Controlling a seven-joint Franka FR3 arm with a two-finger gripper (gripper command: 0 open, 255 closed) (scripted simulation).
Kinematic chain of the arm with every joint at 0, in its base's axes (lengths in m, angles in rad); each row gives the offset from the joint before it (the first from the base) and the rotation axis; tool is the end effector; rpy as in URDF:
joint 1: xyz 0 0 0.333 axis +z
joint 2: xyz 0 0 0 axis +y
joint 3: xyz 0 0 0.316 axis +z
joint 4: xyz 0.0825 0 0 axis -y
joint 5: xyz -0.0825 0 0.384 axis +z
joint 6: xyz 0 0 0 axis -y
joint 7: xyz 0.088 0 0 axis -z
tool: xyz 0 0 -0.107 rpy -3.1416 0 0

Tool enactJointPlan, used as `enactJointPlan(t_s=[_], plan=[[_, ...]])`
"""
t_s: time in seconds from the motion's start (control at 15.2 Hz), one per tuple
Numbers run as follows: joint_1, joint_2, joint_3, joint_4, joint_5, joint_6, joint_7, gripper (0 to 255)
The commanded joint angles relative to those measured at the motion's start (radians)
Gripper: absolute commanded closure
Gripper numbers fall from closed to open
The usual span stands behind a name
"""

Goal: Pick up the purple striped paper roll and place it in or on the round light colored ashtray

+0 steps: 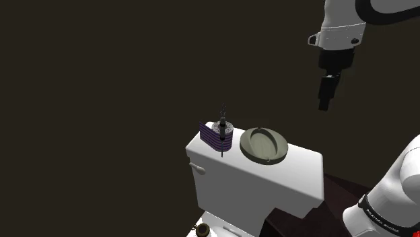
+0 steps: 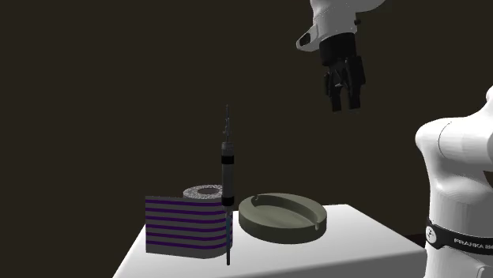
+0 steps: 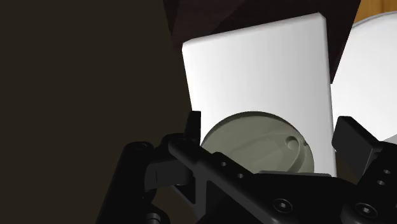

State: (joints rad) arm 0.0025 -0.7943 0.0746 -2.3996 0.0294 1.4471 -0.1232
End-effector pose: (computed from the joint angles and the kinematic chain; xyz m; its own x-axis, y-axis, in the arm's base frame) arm 0.2881 0.0315 0.5621 0.9720 0.1716 -0.1606 0.1745 -0.9846 0.0041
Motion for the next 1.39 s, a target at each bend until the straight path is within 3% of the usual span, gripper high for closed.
enactJointPlan(t_s=[0.0,0.66,1.32], plan=[[0.000,0.000,0.000,0.000,0.000,0.000,0.000,0],[0.031,0.322,0.099,0.094,0.053,0.260,0.069,0],[0.055,0.681,0.184,0.311,0.026,0.430,0.150,0]])
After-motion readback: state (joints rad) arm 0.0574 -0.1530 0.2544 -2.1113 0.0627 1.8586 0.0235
